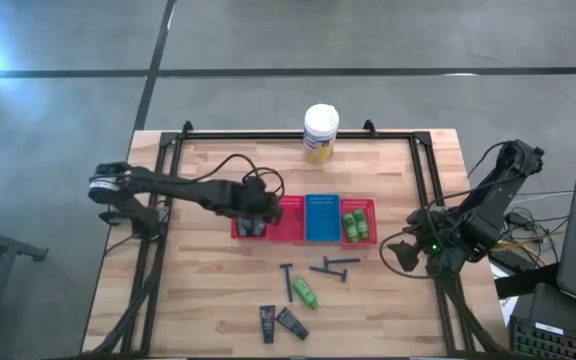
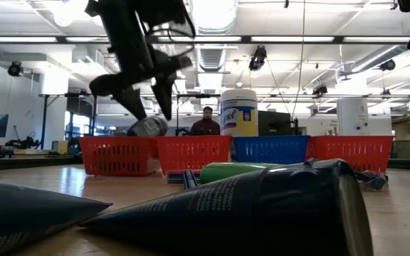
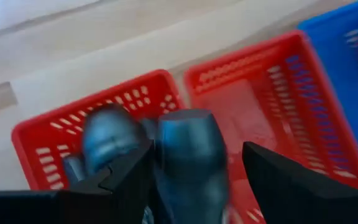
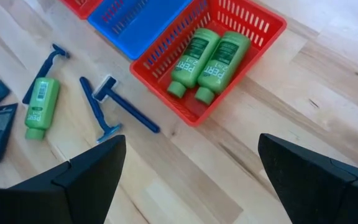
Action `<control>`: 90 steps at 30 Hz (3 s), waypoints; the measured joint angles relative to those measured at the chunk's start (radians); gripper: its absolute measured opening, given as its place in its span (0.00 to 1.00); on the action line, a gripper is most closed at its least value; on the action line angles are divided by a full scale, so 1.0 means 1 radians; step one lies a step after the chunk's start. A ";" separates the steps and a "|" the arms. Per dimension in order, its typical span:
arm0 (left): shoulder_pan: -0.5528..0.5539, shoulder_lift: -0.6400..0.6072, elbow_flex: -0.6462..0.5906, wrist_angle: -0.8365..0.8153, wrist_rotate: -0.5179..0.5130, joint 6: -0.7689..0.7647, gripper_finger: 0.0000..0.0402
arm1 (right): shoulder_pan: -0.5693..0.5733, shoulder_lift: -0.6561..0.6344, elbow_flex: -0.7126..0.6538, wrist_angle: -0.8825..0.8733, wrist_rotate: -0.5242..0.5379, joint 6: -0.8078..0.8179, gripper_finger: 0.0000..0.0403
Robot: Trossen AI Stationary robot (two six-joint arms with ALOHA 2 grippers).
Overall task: Pick & Place Travel size toiletries
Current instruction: Put the gray deodorant into the left red bin, then put the green shampoo into the right red bin
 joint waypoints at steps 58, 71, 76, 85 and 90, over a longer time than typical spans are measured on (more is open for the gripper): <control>-0.622 -0.693 -0.378 0.074 0.031 0.564 0.61 | -0.416 1.278 0.915 0.315 -0.524 -0.394 0.81; -0.622 -0.687 -0.378 0.074 0.029 0.582 0.61 | -0.437 1.257 0.918 0.277 -0.579 -0.447 0.29; -0.622 -0.687 -0.378 0.075 -0.017 0.587 0.61 | -0.426 1.074 0.920 0.111 -0.458 -0.307 0.28; -0.622 -0.687 -0.378 0.120 -0.134 0.595 0.61 | -0.572 0.694 0.598 -0.084 -0.392 0.005 0.33; -0.622 -0.684 -0.378 0.135 -0.154 0.582 0.61 | -0.722 0.582 0.325 0.154 -0.459 -0.100 0.32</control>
